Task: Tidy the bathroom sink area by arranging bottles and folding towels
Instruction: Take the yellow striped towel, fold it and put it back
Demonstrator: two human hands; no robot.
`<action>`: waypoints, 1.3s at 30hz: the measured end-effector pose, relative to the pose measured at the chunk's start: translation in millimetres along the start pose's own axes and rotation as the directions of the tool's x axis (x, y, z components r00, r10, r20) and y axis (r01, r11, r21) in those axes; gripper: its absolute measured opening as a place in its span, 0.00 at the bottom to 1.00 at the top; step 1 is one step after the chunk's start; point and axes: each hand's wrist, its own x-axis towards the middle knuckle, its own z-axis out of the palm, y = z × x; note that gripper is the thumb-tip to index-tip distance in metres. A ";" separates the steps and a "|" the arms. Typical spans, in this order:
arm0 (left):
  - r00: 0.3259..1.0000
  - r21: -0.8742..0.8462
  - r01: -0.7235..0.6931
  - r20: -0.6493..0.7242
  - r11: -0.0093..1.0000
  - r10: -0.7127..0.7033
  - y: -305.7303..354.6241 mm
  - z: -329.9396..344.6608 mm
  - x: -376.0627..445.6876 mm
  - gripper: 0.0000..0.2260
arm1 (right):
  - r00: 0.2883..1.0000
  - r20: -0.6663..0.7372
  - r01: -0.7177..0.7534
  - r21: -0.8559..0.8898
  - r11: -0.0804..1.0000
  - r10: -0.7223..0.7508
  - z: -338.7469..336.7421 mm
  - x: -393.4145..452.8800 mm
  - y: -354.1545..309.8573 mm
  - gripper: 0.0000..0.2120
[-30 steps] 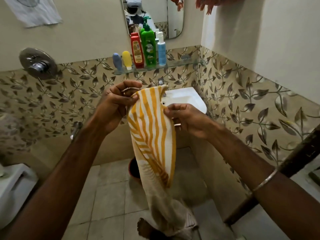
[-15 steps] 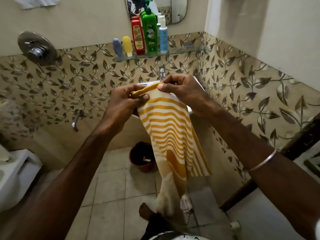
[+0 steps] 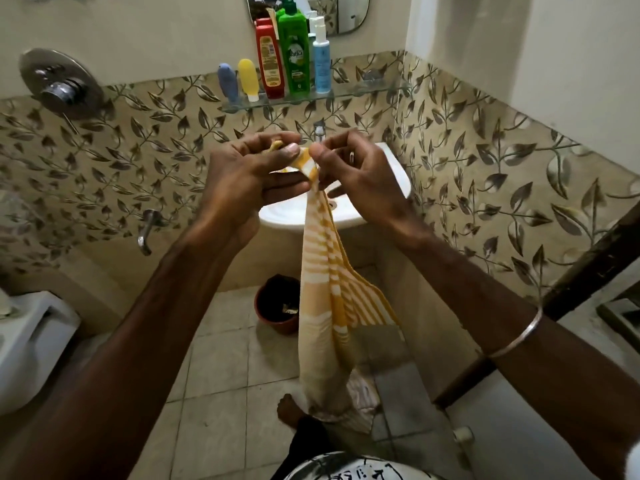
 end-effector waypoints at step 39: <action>0.962 0.506 -0.219 -0.033 0.834 0.273 -1.1 -65.1 2.7 0.04 | 0.859 0.453 -0.310 0.089 0.947 0.238 31.7 -30.8 64.9 0.25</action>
